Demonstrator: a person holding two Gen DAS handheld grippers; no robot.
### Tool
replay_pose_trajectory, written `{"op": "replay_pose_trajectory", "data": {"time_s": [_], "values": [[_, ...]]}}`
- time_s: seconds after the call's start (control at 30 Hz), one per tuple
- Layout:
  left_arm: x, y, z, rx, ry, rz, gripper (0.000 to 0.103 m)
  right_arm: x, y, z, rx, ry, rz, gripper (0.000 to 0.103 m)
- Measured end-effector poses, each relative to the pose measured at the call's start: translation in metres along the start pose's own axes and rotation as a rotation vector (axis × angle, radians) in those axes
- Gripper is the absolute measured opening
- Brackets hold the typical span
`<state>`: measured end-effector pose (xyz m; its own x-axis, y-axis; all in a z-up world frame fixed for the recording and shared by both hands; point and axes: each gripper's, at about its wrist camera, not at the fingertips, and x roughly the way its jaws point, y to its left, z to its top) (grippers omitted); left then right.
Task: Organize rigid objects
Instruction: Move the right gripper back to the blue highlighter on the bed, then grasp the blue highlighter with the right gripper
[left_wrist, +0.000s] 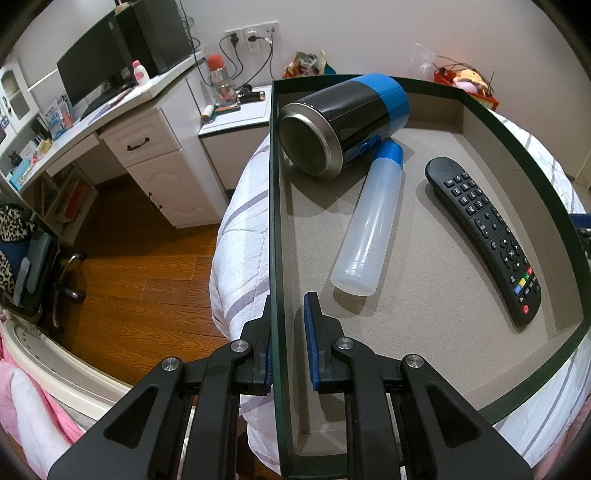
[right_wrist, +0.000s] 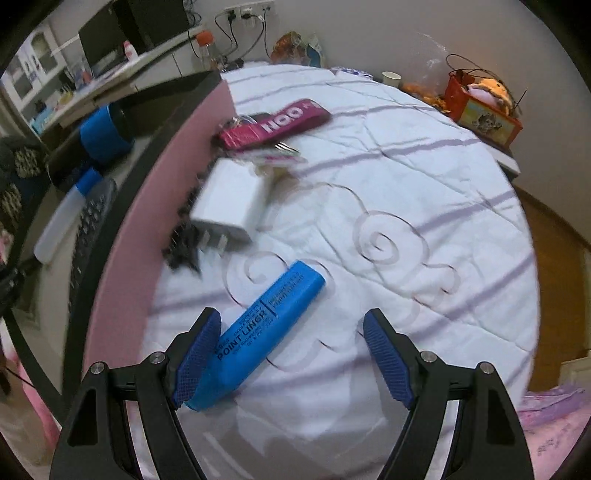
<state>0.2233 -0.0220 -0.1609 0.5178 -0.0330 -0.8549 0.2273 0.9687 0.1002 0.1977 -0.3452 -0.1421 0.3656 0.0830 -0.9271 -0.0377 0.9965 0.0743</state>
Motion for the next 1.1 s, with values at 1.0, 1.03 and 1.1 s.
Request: {"op": "replay_pose_trajectory", "data": {"time_s": [1.0,1.03,1.1], "values": [[-0.001,0.0,0.001,0.001,0.001,0.005,0.012,-0.022,-0.016,-0.03,-0.013,-0.149,0.032,0.027],[-0.001,-0.001,0.002,0.003,0.002,0.005,0.012,-0.026,-0.015,-0.031,-0.013,-0.164,0.035,0.027],[-0.001,0.0,0.001,0.002,0.002,0.005,0.012,-0.031,-0.015,-0.029,-0.011,-0.161,0.064,0.027]]}}
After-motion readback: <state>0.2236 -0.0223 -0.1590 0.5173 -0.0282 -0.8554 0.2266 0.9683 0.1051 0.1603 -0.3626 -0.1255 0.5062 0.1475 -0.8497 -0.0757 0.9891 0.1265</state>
